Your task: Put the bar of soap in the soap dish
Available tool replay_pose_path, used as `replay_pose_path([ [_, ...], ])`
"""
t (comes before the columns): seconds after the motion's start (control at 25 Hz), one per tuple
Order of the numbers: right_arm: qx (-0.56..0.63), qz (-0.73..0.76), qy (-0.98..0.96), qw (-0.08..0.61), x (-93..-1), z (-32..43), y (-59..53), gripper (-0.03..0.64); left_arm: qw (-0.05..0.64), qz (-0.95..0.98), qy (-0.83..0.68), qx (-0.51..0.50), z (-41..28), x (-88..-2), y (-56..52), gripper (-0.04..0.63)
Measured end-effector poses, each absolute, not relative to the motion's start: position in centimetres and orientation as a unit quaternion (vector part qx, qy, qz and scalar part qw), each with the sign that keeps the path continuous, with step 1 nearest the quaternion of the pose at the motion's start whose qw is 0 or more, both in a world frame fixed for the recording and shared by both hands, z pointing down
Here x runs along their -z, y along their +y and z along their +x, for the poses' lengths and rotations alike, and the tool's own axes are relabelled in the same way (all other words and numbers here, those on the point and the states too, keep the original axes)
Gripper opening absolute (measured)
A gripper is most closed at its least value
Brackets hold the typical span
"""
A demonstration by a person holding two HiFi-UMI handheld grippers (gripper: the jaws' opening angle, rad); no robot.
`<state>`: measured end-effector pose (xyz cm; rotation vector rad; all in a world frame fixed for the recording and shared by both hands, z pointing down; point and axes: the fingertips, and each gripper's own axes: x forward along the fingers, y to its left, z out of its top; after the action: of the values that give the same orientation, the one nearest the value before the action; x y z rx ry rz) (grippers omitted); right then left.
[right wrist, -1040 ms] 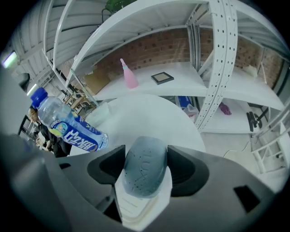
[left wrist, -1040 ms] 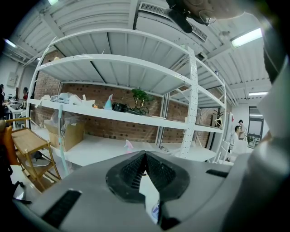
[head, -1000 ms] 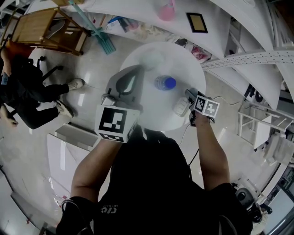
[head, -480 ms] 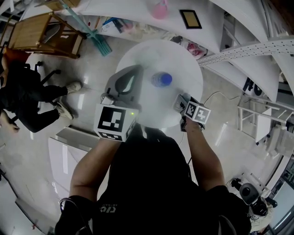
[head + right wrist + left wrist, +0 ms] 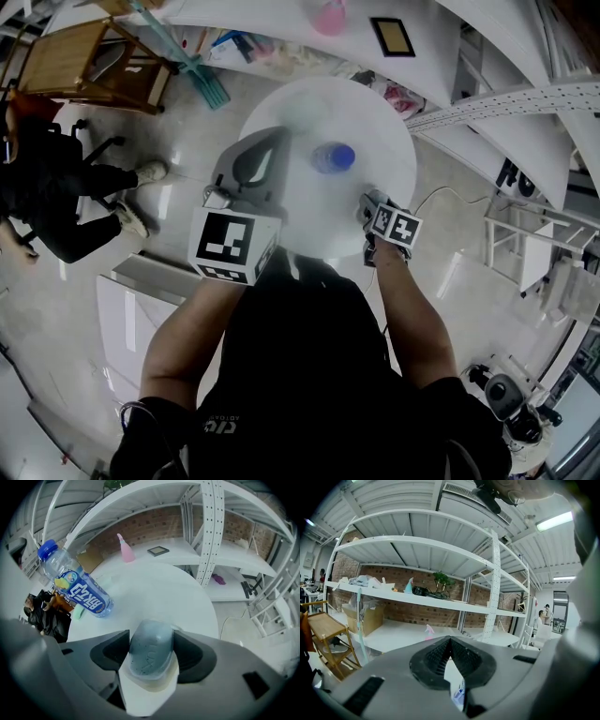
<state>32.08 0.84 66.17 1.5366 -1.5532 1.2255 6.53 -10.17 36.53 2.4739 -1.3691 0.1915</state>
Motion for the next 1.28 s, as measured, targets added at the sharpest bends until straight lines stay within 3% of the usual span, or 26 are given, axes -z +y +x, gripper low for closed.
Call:
replay_pose_path([
  [0.48,-0.450,0.599,-0.589,0.302,-64.5,33.1,1.2,0.293,0.160,0.860,-0.482,-0.055,5.9,-36.4,-9.7,0.006],
  [0.52,-0.448,0.600,-0.589,0.304,-64.4,33.1,1.2,0.271,0.160,0.860,-0.481,-0.054,5.9,-36.3,-9.7,0.007],
  [0.6,-0.445,0.603,-0.587,0.306,-64.3,33.2,1.3,0.156,0.161,0.860,-0.481,-0.053,5.9,-36.3,-9.6,0.006],
  [0.72,-0.447,0.603,-0.589,0.300,-64.2,33.1,1.3,0.102,0.161,0.861,-0.480,-0.054,6.1,-36.3,-9.6,0.007],
  [1.08,-0.479,0.599,-0.601,0.225,-63.7,32.9,0.2,0.057,0.152,0.867,-0.472,-0.048,6.9,-35.1,-9.2,0.006],
  [1.28,-0.441,0.600,-0.639,0.195,-59.3,32.8,-0.6,0.048,0.136,0.873,-0.467,-0.045,7.3,-33.7,-8.6,0.006],
])
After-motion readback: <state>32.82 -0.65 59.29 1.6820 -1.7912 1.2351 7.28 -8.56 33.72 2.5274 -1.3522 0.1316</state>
